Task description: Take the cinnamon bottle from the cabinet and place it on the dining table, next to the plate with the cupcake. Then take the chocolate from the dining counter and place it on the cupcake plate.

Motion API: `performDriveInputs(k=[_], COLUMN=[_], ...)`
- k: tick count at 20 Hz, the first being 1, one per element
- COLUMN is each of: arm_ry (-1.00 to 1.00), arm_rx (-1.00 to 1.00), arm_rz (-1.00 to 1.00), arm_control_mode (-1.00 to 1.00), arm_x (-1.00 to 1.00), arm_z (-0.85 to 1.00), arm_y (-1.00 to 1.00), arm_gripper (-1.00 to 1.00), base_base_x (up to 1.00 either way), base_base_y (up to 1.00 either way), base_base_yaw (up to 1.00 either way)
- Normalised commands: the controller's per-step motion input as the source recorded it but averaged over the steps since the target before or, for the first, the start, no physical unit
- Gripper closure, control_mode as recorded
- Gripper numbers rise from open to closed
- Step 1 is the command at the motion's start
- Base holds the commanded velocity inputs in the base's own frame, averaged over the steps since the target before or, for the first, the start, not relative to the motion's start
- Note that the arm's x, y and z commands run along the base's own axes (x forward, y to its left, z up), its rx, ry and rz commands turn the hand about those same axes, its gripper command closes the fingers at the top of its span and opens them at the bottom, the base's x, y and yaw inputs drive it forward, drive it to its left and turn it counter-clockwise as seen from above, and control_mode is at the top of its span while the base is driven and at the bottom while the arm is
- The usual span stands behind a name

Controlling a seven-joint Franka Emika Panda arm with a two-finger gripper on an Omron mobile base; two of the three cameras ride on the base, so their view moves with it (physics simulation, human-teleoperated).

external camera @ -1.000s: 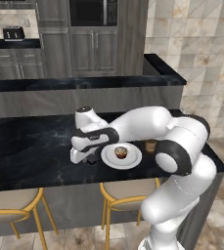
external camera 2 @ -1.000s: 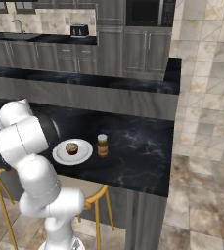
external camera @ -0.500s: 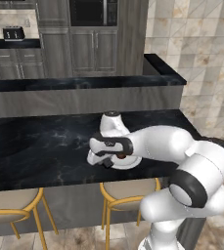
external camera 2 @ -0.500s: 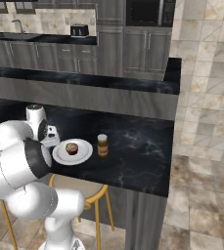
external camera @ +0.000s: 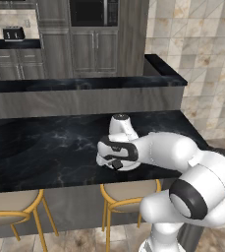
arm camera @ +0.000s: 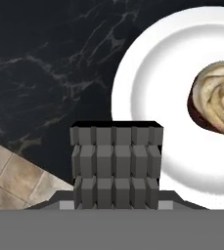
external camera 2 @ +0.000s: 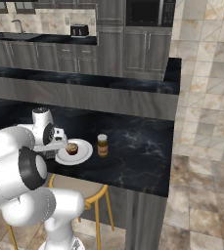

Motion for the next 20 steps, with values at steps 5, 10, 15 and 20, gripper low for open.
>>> performDriveInputs(k=[5, 10, 15, 20], arm_ry=[0.0, 0.0, 0.0, 0.0], arm_rx=[-0.01, -0.03, -0.01, 0.0], arm_rz=[0.0, 0.0, 0.0, 0.0], arm_control_mode=[-1.0, -1.0, -1.0, -1.0], arm_x=[0.14, 0.24, 0.22, 0.15], arm_z=[0.0, -0.02, -0.05, -0.07], arm_y=[-0.32, -0.07, 0.0, 0.0], arm_gripper=[1.0, 1.0, 1.0, 1.0], base_base_x=[0.0, 0.0, 0.0, 0.0], base_base_y=[0.0, 0.0, 0.0, 0.0], base_base_yaw=[0.0, 0.0, 0.0, 0.0])
